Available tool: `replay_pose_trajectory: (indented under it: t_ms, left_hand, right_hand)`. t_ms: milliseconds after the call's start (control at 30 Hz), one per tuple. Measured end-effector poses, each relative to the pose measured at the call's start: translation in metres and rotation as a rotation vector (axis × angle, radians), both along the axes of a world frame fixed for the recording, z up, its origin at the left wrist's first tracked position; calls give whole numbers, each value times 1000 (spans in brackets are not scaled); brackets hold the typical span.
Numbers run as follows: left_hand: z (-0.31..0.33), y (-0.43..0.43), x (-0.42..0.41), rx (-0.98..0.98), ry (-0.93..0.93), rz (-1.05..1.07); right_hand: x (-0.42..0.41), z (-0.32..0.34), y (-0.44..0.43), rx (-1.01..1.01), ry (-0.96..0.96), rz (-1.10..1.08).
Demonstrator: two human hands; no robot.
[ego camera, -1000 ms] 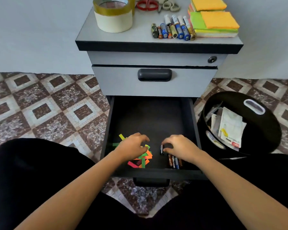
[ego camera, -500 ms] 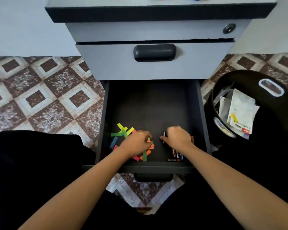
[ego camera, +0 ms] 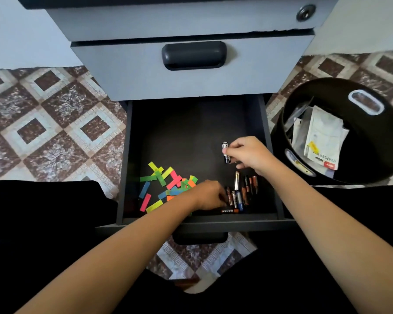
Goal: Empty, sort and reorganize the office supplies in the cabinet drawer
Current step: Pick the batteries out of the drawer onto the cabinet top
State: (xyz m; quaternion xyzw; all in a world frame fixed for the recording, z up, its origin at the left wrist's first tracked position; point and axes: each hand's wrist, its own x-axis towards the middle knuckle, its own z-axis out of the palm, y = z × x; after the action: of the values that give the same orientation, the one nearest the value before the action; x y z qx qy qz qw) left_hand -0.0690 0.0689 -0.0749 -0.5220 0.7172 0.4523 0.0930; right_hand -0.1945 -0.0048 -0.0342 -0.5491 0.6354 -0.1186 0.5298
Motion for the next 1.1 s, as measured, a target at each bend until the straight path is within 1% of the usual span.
replay_pose_trajectory:
  t_ms: [333, 433, 633, 700, 733, 800, 900, 1000, 1100]
  left_hand:
    - [-4, -2, -20, 36, -102, -100]
    - [-3, -6, -18, 83, -107, -137]
    - [6, -13, -7, 119, -150, -292]
    - [11, -16, -4, 60, -138, -328]
    - [14, -18, -2, -7, -119, -342]
    - [16, -23, -1, -190, -71, -388]
    - [10, -28, -1, -422, -62, -579]
    - [2, -27, -5, -517, -130, -755]
    - [-2, -23, -9, -557, -199, -853]
  right_hand:
    - [-12, 4, 1, 72, -77, 13]
    - [-14, 6, 0, 80, -89, 12]
    - [-15, 9, -2, 87, -101, -7]
    - [-15, 10, -2, 88, -107, -15]
    - [-15, 10, -3, 90, -111, -19]
    - [-15, 11, -3, 96, -119, -28]
    - [-16, 12, -4, 100, -125, -39]
    - [-17, 13, -5, 94, -121, -44]
    - [-19, 15, -6, 86, -127, -56]
